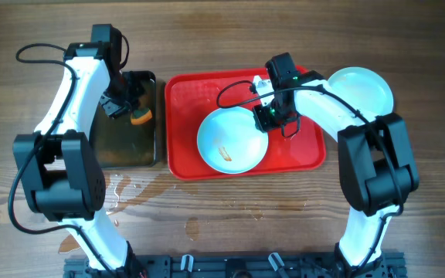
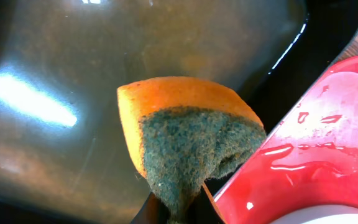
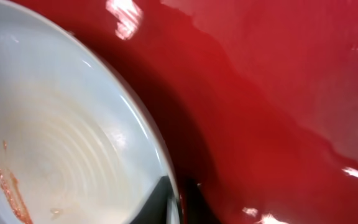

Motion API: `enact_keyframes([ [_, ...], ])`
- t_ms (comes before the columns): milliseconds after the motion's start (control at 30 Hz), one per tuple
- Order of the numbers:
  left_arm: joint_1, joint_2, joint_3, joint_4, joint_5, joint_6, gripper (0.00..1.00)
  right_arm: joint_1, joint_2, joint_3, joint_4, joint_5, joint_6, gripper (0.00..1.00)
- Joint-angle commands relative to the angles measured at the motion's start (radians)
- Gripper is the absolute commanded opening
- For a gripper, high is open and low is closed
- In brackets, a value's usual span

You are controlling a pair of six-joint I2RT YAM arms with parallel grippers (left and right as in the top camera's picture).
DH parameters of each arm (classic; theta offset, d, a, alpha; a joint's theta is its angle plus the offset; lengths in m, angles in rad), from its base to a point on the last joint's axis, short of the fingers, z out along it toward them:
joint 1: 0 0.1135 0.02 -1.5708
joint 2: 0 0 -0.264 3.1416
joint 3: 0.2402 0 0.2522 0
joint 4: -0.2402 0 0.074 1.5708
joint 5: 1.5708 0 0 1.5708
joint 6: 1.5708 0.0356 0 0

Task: Clean dirty plates on tray and stack at the side
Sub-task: 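Bring the sponge in left gripper over the plate held by right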

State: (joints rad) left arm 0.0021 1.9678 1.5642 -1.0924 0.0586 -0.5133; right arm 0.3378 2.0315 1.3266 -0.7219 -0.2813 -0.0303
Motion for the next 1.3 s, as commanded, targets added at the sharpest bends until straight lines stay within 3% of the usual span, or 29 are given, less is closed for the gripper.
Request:
enact_keyframes([
  [0,0.0,-0.031,0.011,0.017,0.031,0.012,0.04,-0.002,0.051,0.006,-0.022,0.012,0.065,0.04],
  [100,-0.012,-0.031,0.011,0.042,0.043,0.045,0.04,-0.018,0.051,0.04,-0.043,0.011,0.208,0.04],
  [233,-0.075,-0.031,0.011,0.103,0.064,0.087,0.04,-0.062,0.052,0.052,-0.036,-0.068,0.605,0.04],
  [333,-0.136,-0.03,0.011,0.146,0.064,0.088,0.04,-0.051,0.054,0.018,0.038,-0.067,0.686,0.04],
  [500,-0.232,-0.007,0.011,0.219,0.064,0.088,0.04,-0.045,0.054,-0.011,0.106,-0.08,0.671,0.05],
  [633,-0.289,0.026,0.011,0.266,0.064,0.11,0.04,-0.046,0.054,-0.011,0.151,-0.121,0.578,0.16],
  [667,-0.298,0.032,0.011,0.274,0.064,0.124,0.04,-0.046,0.054,-0.011,0.154,-0.127,0.57,0.15],
  [700,-0.307,0.035,0.011,0.279,0.064,0.144,0.04,-0.046,0.054,-0.011,0.159,-0.14,0.552,0.04],
  [1033,-0.365,0.141,0.011,0.331,0.082,0.348,0.04,-0.045,0.054,-0.011,0.168,-0.17,0.503,0.05],
  [1267,-0.367,0.221,0.01,0.336,0.135,0.379,0.04,-0.045,0.054,-0.011,0.168,-0.169,0.502,0.04],
])
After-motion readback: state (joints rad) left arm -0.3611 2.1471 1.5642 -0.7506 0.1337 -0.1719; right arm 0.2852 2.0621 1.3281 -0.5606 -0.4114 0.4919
